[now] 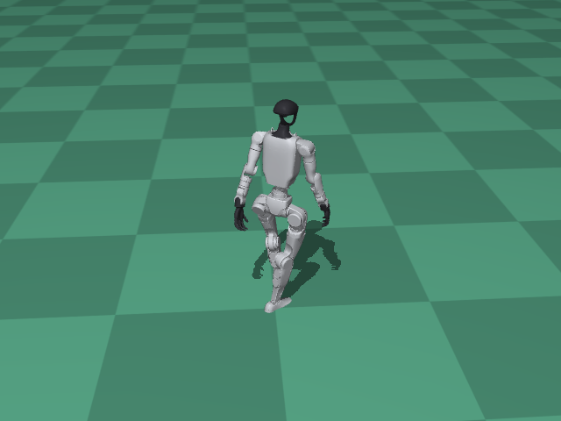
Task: Walk run
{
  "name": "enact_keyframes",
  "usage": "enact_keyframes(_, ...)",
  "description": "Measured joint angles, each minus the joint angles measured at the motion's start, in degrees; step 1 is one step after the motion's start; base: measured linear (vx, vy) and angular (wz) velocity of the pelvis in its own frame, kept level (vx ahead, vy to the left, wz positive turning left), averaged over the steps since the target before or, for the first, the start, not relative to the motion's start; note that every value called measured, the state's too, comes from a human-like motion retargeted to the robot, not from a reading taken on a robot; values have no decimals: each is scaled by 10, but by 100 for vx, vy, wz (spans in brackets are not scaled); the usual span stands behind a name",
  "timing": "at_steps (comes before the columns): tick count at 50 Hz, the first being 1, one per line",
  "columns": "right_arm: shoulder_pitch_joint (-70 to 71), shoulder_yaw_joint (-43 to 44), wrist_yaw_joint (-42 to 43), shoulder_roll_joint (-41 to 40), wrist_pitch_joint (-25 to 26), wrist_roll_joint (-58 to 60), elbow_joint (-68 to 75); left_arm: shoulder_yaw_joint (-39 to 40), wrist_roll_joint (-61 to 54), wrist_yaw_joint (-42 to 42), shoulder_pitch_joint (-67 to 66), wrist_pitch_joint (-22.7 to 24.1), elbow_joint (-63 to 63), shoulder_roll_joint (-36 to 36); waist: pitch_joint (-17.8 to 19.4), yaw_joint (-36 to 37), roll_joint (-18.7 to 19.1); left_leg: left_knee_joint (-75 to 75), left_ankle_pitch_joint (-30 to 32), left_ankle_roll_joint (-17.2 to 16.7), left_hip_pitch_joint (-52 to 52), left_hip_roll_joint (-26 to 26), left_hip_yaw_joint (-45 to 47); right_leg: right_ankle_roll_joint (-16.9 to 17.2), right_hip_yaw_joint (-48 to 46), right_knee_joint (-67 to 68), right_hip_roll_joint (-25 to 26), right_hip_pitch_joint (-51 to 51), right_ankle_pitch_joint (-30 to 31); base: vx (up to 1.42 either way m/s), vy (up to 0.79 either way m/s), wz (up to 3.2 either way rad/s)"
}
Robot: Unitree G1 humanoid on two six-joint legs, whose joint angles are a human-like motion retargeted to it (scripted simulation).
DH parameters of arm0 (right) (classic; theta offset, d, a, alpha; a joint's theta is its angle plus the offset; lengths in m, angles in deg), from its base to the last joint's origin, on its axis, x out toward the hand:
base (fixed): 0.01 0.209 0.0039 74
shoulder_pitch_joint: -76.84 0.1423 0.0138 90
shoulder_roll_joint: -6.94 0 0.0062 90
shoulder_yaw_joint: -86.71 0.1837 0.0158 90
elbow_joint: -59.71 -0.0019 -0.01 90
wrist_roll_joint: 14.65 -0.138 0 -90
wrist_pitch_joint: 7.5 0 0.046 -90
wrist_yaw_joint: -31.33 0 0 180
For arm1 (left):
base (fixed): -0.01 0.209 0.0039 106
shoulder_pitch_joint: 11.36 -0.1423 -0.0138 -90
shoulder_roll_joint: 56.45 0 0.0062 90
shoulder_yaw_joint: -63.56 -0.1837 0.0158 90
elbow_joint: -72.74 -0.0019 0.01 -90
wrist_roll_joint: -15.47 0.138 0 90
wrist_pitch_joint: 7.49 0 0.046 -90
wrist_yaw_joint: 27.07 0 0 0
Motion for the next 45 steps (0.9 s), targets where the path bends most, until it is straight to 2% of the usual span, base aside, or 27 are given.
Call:
enact_keyframes(2,-2,3,-2,-9,-10,-10,-8,13,-12,3,0,2,-1,0,5,4,-4,-54,-19,-11,2,-11,30,-8,-6,4,9,17,-14,64,-8,48)
enact_keyframes(5,-9,7,-16,-23,-20,-21,-7,36,-44,1,3,4,-8,1,4,14,-13,-101,-31,-2,10,-20,75,-15,-26,15,18,37,-30,65,-8,31)
enact_keyframes(7,-16,10,-28,-29,-23,-15,2,53,-79,-4,9,2,-14,3,-1,31,-19,-90,-14,22,19,-13,95,-16,-22,28,22,44,-31,63,-6,-20)
enact_keyframes(10,-34,10,-34,-37,-17,11,29,77,-140,-12,18,0,-24,6,-13,53,-35,-79,30,50,33,-10,113,-7,-26,52,15,57,-1,81,0,-26)
enact_keyframes(12,-52,11,-21,-39,-8,33,54,80,-180,-15,26,0,-31,5,-29,44,-44,-80,19,79,46,-26,94,9,-52,77,5,61,55,98,6,50)
enact_keyframes(15,-83,0,17,-39,10,54,99,82,-227,-13,52,-1,-40,-2,-46,38,-38,-71,-15,80,65,-20,67,36,-61,149,-1,51,215,85,7,46)
enact_keyframes(18,-107,-12,61,-28,12,60,140,73,-251,-5,98,15,-29,-3,-43,16,-2,-55,-44,83,90,0,8,25,-26,281,30,-16,331,77,7,106)
enact_keyframes(20,-118,-19,87,-20,15,76,159,58,-271,-2,133,23,-10,-4,-43,19,14,-48,-58,83,103,13,-9,16,2,370,41,-66,359,65,5,60)
enact_keyframes(23,-136,-4,108,-18,39,116,163,35,-270,-18,190,27,34,-3,-41,15,32,-43,-74,81,125,17,-44,10,26,438,34,-124,268,65,8,89)
enact_keyframes(27,-163,18,103,-19,34,131,168,-9,-250,-59,253,40,104,-5,-38,-13,43,-39,-82,80,153,0,-116,12,71,413,18,-183,156,61,3,164)
enact_keyframes(32,-187,45,39,-20,19,127,201,-78,-249,-90,305,68,173,-25,-38,-64,27,-27,-101,85,187,-40,-197,65,115,227,-38,-213,128,58,-10,185)
enact_keyframes(37,-207,62,-49,-18,17,108,212,-99,-228,-86,325,89,202,-33,-22,-92,-2,-24,-122,85,246,-75,-246,123,180,82,-78,-251,98,59,-15,136)
enact_keyframes(38,-211,65,-56,-17,17,106,212,-98,-222,-83,323,92,201,-32,-18,-95,-6,-24,-126,85,260,-79,-252,141,172,57,-87,-258,102,60,-17,83)
enact_keyframes(40,-217,68,-58,-15,18,104,212,-94,-214,-74,314,96,190,-32,-12,-90,-15,-25,-137,84,287,-84,-250,216,152,14,-95,-270,98,69,-33,18)
enact_keyframes(42,-216,65,-49,-11,25,102,212,-82,-208,-62,297,98,164,-35,-14,-67,-18,-24,-145,70,298,-73,-223,213,106,-2,-79,-282,90,78,-36,-24)
enact_keyframes(43,-219,66,-41,-7,30,101,212,-79,-204,-55,285,98,146,-32,-17,-77,-14,-27,-140,79,309,-82,-232,205,105,5,-93,-278,98,86,1,72)
enact_keyframes(45,-216,66,-19,1,41,97,212,-63,-195,-39,259,91,101,-29,-28,-89,-6,-22,-128,73,317,-81,-236,157,105,30,-90,-275,99,75,2,103)
